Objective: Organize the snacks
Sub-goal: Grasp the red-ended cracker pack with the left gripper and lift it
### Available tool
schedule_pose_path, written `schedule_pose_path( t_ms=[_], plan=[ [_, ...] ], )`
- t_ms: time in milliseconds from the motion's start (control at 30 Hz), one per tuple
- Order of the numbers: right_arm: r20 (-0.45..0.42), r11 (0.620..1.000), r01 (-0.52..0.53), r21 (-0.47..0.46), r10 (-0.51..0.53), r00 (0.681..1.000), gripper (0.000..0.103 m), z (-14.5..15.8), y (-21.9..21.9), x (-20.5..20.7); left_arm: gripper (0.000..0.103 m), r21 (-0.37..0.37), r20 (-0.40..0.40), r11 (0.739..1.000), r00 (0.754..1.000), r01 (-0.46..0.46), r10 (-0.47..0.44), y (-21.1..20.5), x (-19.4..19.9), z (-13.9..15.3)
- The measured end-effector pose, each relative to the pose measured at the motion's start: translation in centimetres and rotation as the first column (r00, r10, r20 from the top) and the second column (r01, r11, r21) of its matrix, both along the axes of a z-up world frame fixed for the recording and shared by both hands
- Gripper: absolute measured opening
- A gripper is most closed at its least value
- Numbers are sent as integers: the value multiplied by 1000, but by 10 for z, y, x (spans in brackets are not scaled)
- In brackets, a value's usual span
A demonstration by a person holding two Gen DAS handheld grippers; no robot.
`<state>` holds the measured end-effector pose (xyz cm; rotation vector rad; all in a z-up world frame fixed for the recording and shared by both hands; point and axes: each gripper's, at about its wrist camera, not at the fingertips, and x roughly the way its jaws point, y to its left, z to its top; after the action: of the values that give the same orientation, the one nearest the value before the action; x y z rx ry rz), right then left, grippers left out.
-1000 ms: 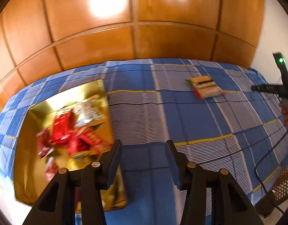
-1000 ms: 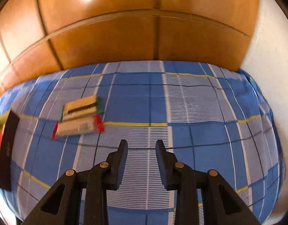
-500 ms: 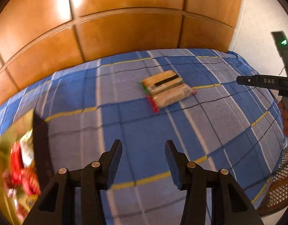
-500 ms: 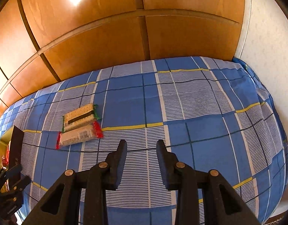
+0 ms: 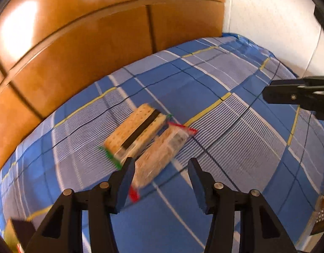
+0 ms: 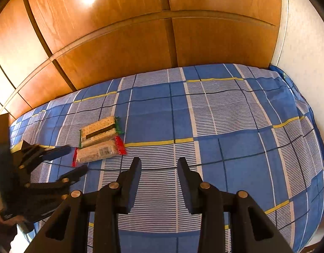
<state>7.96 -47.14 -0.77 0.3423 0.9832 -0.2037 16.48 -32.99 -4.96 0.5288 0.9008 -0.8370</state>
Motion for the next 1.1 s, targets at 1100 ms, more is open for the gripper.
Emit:
schedule_pose_path(
  t_ms=[1100],
  plan=[
    [-23,999,21,-32,-21,1000,36,-4,-4,0,30,-62,-219,992,971,-109,93,22,-62,-26]
  ],
)
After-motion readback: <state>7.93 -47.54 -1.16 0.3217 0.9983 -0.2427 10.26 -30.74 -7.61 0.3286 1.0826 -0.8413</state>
